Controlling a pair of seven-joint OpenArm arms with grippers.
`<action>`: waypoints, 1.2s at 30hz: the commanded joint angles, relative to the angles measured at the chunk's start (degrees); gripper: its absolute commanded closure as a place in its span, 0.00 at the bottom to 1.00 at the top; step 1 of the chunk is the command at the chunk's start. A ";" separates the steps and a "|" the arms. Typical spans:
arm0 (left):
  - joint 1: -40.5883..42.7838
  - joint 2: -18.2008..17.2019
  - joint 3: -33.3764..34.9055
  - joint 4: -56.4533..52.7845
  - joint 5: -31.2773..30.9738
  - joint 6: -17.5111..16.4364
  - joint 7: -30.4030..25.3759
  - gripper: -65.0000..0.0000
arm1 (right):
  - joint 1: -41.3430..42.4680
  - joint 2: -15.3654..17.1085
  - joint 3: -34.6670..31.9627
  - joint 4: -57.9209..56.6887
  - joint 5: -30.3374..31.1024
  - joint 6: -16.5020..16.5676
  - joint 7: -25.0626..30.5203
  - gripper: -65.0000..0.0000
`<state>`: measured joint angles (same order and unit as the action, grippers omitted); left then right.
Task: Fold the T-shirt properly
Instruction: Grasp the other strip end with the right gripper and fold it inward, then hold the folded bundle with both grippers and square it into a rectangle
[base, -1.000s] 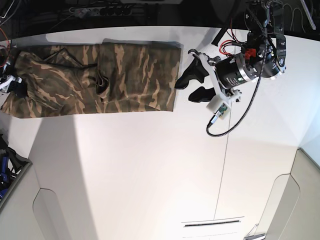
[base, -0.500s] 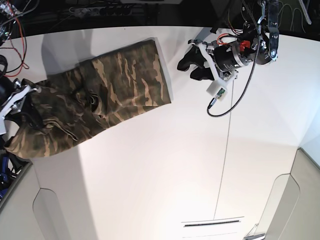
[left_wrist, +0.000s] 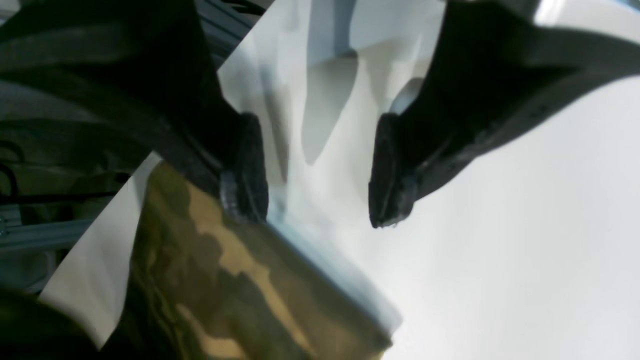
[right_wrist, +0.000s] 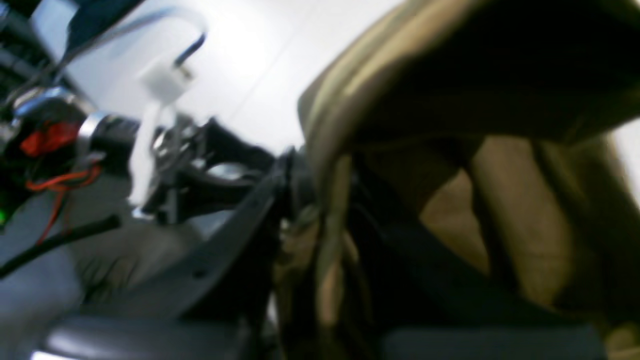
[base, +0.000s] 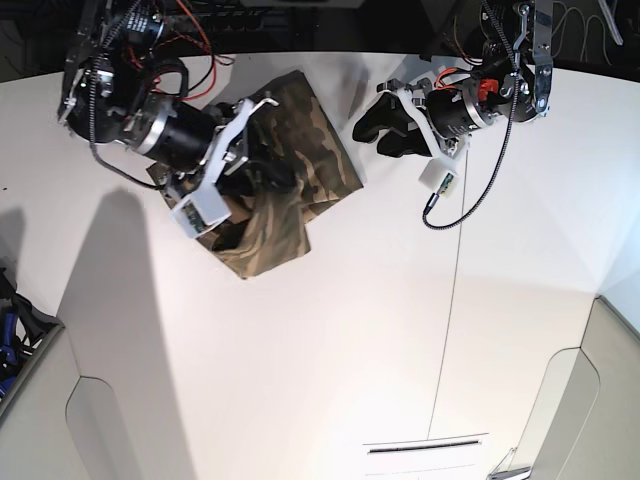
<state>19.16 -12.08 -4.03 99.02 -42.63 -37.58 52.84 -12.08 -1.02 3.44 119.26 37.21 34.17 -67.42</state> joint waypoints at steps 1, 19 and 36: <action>-0.28 -0.31 -0.07 0.55 -0.22 0.09 0.04 0.44 | 0.28 -0.09 -1.95 -0.17 0.50 0.11 2.01 0.67; -0.09 -0.35 -17.38 2.56 -11.54 -2.42 7.39 0.59 | 0.74 -0.09 -20.28 1.14 -2.10 0.11 5.27 0.52; 7.87 -0.28 0.07 21.90 -13.05 -2.42 8.00 0.70 | 15.34 0.37 0.57 -11.30 -14.08 -0.57 16.72 1.00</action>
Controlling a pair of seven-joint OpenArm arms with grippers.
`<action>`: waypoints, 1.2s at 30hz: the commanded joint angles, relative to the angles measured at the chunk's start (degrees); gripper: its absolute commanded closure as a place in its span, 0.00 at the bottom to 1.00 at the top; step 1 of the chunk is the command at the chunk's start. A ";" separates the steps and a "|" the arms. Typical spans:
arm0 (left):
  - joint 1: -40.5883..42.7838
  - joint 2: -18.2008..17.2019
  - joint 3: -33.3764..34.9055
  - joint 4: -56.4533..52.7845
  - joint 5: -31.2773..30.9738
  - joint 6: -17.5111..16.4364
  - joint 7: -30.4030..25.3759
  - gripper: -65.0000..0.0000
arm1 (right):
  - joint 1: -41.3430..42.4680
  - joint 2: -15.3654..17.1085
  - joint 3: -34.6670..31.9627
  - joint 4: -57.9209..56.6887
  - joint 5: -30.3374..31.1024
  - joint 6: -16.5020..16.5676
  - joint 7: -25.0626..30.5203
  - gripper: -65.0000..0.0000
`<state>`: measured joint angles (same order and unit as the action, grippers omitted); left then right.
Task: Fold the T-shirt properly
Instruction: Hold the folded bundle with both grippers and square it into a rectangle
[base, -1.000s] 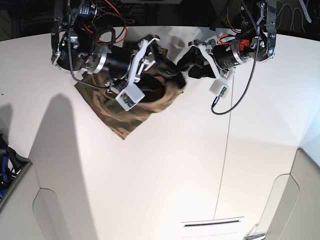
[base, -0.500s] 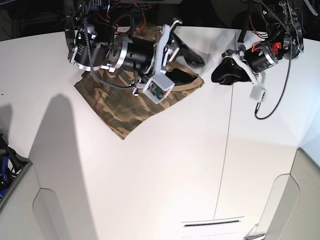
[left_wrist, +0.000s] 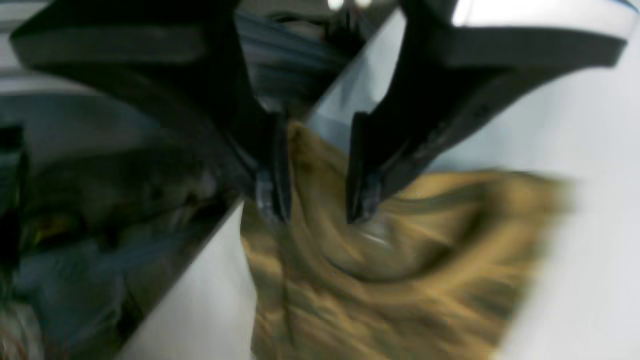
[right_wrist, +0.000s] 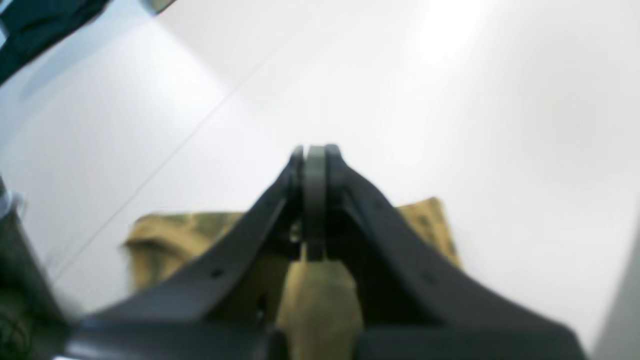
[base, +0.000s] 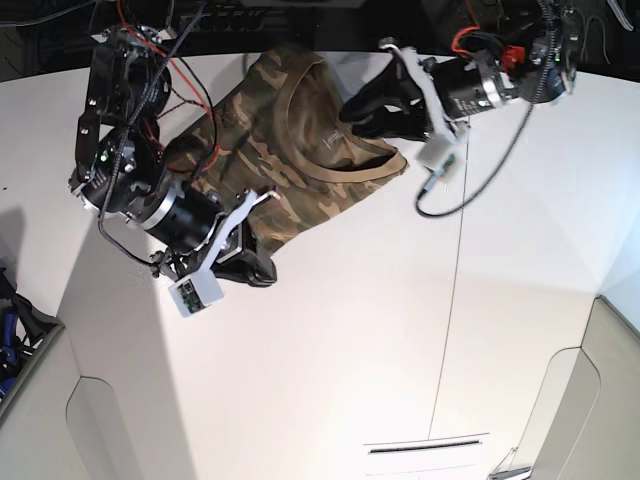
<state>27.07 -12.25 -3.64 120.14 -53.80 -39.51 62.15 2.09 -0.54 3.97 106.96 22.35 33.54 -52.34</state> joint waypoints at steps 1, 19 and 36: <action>-0.09 -0.11 2.62 0.48 1.51 -0.49 -3.17 0.70 | 2.47 -0.11 0.63 -1.46 0.85 0.07 2.43 1.00; -11.87 2.05 22.25 -20.46 26.86 8.50 -17.77 0.70 | 16.39 3.43 1.16 -36.02 2.73 0.33 2.69 1.00; -25.00 -1.55 10.27 -30.49 32.68 10.78 -20.83 0.70 | 6.38 12.52 1.60 -35.91 28.24 1.27 -9.70 1.00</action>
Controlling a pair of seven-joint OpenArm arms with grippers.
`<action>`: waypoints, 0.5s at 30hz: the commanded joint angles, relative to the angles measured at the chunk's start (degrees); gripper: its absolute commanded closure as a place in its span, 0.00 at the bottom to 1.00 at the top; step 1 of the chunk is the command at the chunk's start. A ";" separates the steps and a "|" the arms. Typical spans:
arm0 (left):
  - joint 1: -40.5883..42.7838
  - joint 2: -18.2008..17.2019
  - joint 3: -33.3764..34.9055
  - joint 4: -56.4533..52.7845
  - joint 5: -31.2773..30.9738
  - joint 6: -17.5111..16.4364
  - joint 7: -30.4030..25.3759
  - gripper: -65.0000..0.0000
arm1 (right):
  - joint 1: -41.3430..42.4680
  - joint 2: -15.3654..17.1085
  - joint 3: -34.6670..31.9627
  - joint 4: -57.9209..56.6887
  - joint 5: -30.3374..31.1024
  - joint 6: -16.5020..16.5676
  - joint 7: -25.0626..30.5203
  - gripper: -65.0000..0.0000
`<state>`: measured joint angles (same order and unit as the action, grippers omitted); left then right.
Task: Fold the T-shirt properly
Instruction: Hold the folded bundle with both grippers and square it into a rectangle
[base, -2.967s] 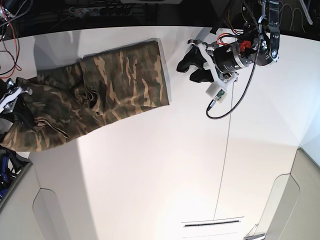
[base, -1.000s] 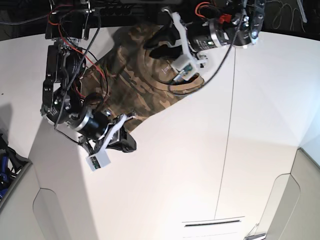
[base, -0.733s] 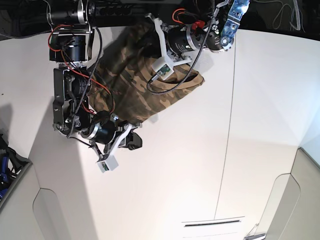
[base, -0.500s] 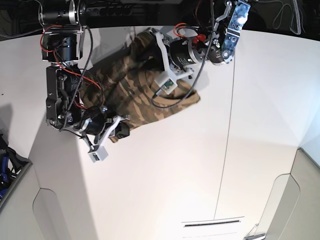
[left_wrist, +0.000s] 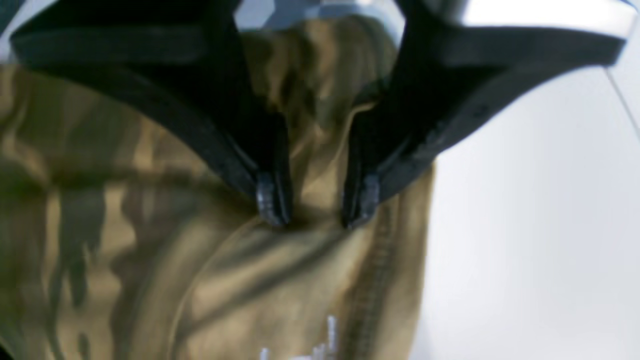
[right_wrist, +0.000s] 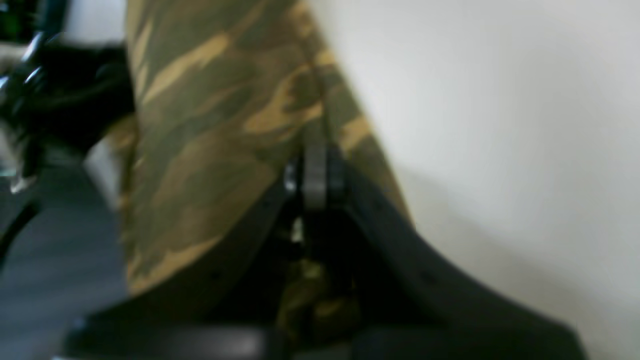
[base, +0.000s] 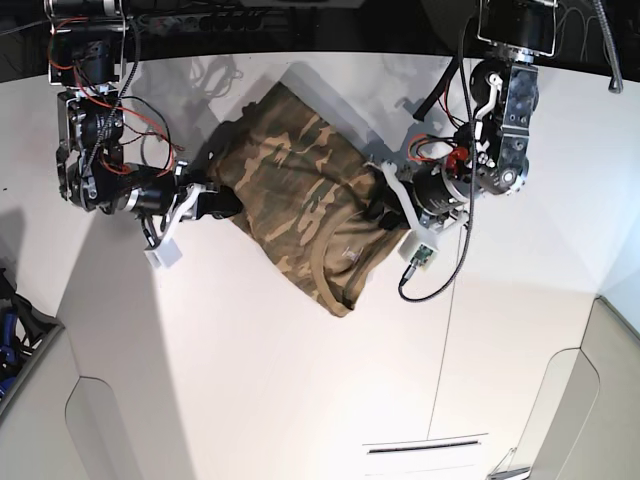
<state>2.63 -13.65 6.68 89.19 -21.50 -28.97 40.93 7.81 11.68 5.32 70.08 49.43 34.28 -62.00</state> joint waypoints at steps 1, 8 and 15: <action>-1.53 -0.17 -0.04 -0.87 0.39 0.24 -0.07 0.70 | -0.57 -0.20 0.24 1.07 1.75 0.68 -0.35 1.00; -7.61 -0.17 -0.07 -7.17 0.39 0.26 -0.07 0.70 | -8.48 -7.08 0.24 3.65 5.07 1.44 -2.03 1.00; -10.73 -0.17 -0.07 -7.17 0.31 0.37 0.57 0.70 | -12.31 -12.83 0.17 11.17 4.28 1.53 -3.85 1.00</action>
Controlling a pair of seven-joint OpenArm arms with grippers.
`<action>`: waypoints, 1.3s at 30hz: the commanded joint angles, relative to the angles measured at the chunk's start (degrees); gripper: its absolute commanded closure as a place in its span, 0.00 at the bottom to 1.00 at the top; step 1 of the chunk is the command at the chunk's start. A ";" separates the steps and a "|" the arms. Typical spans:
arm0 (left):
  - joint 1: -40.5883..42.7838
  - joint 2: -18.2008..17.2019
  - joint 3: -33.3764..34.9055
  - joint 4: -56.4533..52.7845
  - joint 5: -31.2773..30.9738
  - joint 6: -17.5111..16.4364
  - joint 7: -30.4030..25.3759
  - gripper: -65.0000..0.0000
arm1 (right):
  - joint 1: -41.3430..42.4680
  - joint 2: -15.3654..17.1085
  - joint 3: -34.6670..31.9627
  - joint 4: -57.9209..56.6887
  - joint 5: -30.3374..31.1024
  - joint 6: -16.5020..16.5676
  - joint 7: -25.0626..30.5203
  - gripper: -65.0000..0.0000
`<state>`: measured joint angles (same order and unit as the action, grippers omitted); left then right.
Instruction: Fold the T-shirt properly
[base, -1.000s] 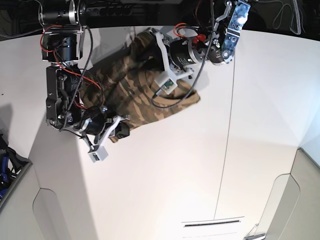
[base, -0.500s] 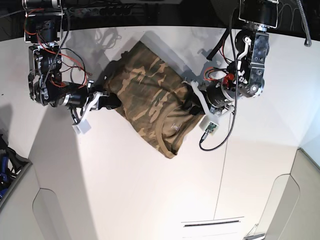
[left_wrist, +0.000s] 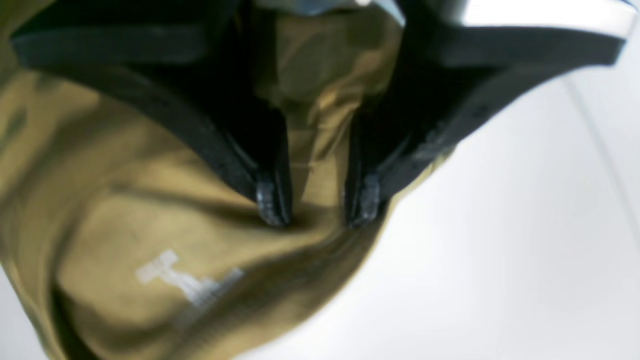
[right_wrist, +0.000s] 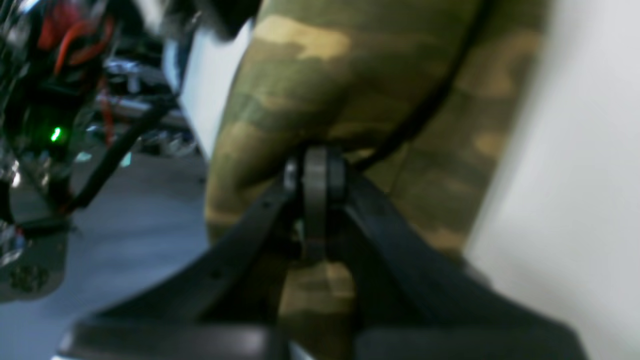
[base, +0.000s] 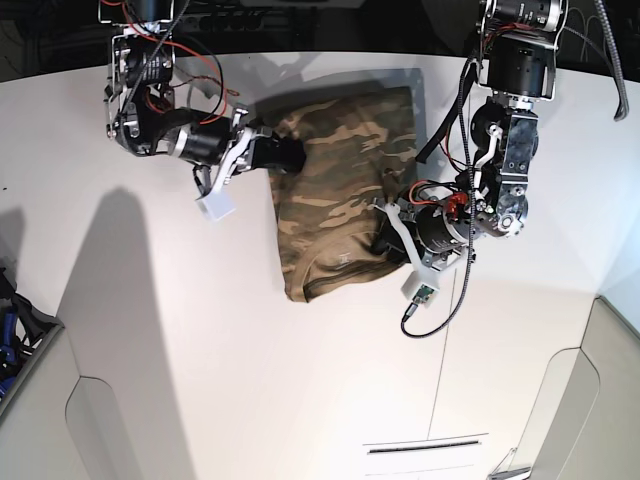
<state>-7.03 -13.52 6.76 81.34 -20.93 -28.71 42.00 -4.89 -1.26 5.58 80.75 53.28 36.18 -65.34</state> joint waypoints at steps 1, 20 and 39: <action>-1.29 -0.31 -0.15 0.68 -0.63 0.20 -0.07 0.70 | 0.42 0.11 -0.09 1.64 -0.22 -0.39 -0.52 1.00; 10.82 -9.09 -12.20 19.19 -12.37 -0.22 6.54 0.70 | -0.44 15.45 0.09 21.42 -4.92 -1.22 -5.01 1.00; 57.02 -9.03 -26.23 30.45 -12.39 -5.40 11.06 0.70 | -26.95 31.85 0.07 22.80 -1.42 -1.25 -5.38 1.00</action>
<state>48.99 -22.11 -19.14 111.28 -32.77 -33.91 52.95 -31.77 29.80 5.34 102.78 50.98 34.72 -70.98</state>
